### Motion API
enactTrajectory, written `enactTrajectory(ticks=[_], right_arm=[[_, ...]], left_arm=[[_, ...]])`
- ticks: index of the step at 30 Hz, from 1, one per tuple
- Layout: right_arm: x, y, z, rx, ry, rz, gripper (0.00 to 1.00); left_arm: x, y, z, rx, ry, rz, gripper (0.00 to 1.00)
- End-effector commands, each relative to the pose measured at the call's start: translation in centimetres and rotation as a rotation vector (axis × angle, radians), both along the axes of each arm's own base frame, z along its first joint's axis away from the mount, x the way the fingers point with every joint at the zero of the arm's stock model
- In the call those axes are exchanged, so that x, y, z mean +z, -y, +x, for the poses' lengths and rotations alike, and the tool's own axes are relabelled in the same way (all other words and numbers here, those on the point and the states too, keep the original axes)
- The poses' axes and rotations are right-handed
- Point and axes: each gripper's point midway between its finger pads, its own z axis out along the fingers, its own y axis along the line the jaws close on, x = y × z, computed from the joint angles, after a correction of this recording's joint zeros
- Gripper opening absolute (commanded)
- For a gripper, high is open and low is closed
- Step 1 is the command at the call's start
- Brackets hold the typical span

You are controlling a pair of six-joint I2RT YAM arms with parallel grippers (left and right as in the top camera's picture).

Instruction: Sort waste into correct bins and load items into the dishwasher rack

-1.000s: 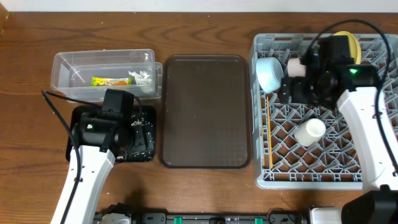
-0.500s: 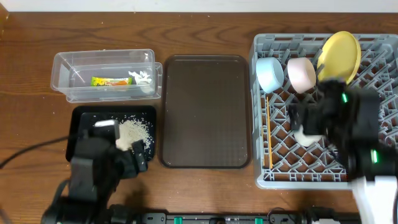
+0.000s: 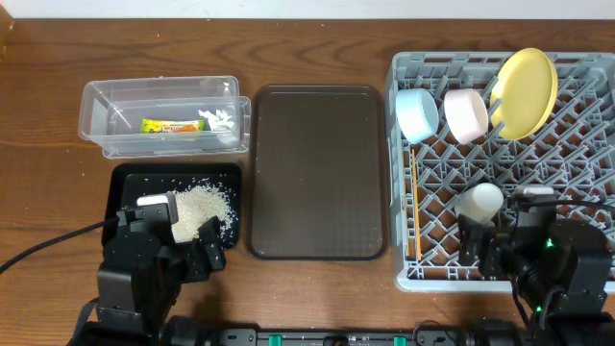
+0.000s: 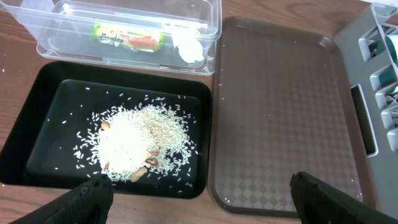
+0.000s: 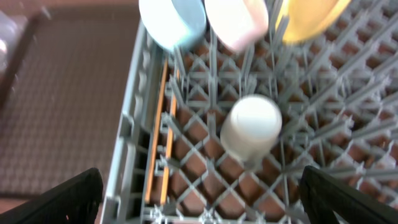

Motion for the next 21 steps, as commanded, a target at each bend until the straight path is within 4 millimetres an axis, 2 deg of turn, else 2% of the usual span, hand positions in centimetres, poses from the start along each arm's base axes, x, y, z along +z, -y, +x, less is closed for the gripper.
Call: enactTrajectory(ticks=[1, 8, 10, 16, 21], right_arm=[[-1.0, 0.4, -0.7, -0.008, -0.043, -0.018, 0.99], [-2.4, 0.4, -2.2, -0.007, -0.125, -0.020, 0.99], [-2.2, 0.4, -2.0, -0.007, -0.116, -0.020, 0.99], [1.6, 0.0, 0.9, 0.066, 0.235, -0.090, 0.99], [1.9, -0.1, 2.0, 0.062, 0.518, -0.108, 0.99]], left_arm=[[-0.4, 0.1, 0.0, -0.011, -0.007, 0.006, 0.94], [-0.4, 0.1, 0.0, -0.011, -0.008, 0.006, 0.94], [-0.4, 0.1, 0.0, -0.011, -0.008, 0.006, 0.94], [-0.4, 0.1, 0.0, -0.011, -0.007, 0.006, 0.95], [-0.4, 0.1, 0.0, -0.011, -0.007, 0.006, 0.95]])
